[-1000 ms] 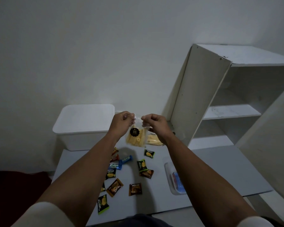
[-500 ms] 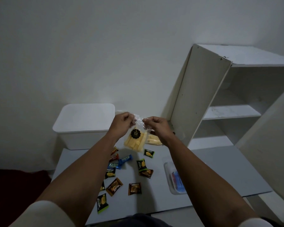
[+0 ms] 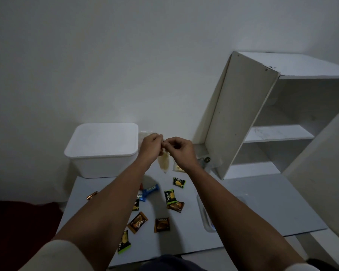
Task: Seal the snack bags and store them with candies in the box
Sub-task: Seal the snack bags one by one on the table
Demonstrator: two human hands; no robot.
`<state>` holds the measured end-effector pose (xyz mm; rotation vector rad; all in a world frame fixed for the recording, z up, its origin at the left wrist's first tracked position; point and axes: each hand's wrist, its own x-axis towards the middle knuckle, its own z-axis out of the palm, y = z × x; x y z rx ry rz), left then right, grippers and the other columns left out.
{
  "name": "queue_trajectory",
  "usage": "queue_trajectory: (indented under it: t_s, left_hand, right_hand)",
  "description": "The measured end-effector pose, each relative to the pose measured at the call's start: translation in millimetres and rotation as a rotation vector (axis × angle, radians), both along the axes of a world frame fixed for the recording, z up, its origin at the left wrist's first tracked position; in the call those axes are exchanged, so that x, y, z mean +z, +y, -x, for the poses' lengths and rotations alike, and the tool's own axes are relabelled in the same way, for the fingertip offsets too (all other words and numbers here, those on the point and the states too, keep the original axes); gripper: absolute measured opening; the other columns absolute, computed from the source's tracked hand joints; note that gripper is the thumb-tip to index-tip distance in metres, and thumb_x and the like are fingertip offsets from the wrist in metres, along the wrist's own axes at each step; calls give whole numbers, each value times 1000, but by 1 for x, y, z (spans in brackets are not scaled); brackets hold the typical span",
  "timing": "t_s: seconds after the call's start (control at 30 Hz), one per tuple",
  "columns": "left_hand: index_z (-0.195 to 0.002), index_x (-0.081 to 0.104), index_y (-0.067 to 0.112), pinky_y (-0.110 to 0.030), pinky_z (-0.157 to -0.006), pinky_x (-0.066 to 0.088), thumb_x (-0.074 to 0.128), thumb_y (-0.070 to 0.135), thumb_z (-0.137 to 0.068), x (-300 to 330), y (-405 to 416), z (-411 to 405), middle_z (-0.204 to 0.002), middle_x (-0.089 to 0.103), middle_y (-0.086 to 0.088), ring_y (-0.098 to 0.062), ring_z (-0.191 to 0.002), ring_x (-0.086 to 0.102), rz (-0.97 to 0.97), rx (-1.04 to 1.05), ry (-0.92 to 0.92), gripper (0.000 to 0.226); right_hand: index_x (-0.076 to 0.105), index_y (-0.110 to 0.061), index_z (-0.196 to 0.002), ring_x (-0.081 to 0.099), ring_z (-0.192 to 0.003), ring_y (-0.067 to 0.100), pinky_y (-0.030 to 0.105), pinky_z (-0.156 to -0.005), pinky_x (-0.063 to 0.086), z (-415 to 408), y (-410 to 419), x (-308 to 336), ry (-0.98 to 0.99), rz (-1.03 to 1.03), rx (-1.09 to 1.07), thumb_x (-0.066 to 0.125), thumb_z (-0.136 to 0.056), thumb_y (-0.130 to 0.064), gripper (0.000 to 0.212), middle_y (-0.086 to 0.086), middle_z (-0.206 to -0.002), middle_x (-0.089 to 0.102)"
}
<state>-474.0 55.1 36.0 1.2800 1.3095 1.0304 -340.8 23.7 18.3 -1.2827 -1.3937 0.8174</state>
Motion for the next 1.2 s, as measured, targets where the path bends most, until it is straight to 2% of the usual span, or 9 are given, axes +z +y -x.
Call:
queue_trajectory:
  t_s: [0.17, 0.27, 0.37, 0.5, 0.6, 0.7, 0.9, 1.07, 1.2]
  left_hand:
    - [-85, 54, 14, -49, -87, 59, 43, 31, -106, -5, 0, 3, -80, 58, -9, -20, -77, 59, 0, -86, -14, 29]
    - [-85, 53, 13, -40, -82, 57, 39, 28, -108, -7, -2, 2, -76, 57, -6, -17, -72, 56, -26, -132, 26, 31]
    - [-79, 49, 15, -40, -78, 55, 37, 26, -109, -8, -2, 3, -74, 57, -4, -15, -68, 55, -88, -176, 120, 34]
    - [-78, 47, 15, -40, -76, 51, 38, 25, -109, -8, 3, 4, -76, 56, -5, -16, -69, 53, -132, -202, 210, 34]
    - [-85, 53, 8, -39, -73, 50, 38, 26, -108, -7, 6, 7, -74, 57, -6, -18, -68, 53, -127, -215, 220, 33]
    - [-82, 54, 10, -35, -71, 47, 41, 25, -107, -4, 9, 9, -70, 55, -6, -20, -67, 51, -100, -233, 212, 32]
    - [-82, 55, 7, -20, -63, 48, 45, 24, -107, -1, 9, 9, -72, 55, -6, -12, -64, 53, -99, -276, 213, 32]
    - [-78, 57, 11, -33, -70, 47, 49, 21, -105, -4, 8, 9, -68, 56, -1, -14, -62, 51, -68, -292, 158, 30]
    - [-78, 54, 16, -43, -72, 51, 49, 25, -97, -8, 12, 10, -70, 58, -3, -19, -65, 54, -109, -220, 253, 21]
  right_hand:
    - [78, -13, -95, 74, -83, 24, 37, -73, 61, 4, -6, 0, 100, 47, 2, 73, -93, -31, 19, 3, -86, 78]
    - [76, -5, -92, 72, -77, 20, 33, -68, 60, 3, -5, -3, 172, 110, -23, 70, -95, -23, 19, 8, -83, 77]
    - [71, 4, -92, 69, -74, 15, 28, -67, 58, 0, -2, -3, 226, 196, -28, 69, -94, -16, 20, 12, -81, 74]
    - [68, 7, -93, 70, -78, 25, 35, -71, 60, 0, 4, -2, 261, 238, -16, 68, -93, -14, 21, 23, -91, 73]
    - [68, 5, -94, 73, -79, 29, 33, -69, 61, -1, 6, 0, 275, 250, 0, 69, -94, -19, 24, 24, -93, 73]
    - [70, 3, -96, 75, -82, 28, 39, -75, 63, -5, 6, 0, 265, 280, 31, 71, -93, -21, 24, 22, -93, 75]
    - [66, 11, -96, 74, -84, 35, 34, -68, 61, -7, 7, 4, 250, 316, 28, 64, -93, -9, 20, 28, -94, 73]
    - [67, 3, -92, 73, -77, 29, 37, -69, 62, -7, 5, 5, 261, 317, 23, 65, -97, -16, 20, 23, -89, 73]
    - [67, 1, -92, 69, -72, 21, 35, -66, 60, -3, 3, 1, 197, 261, 51, 64, -100, -16, 19, 12, -79, 69]
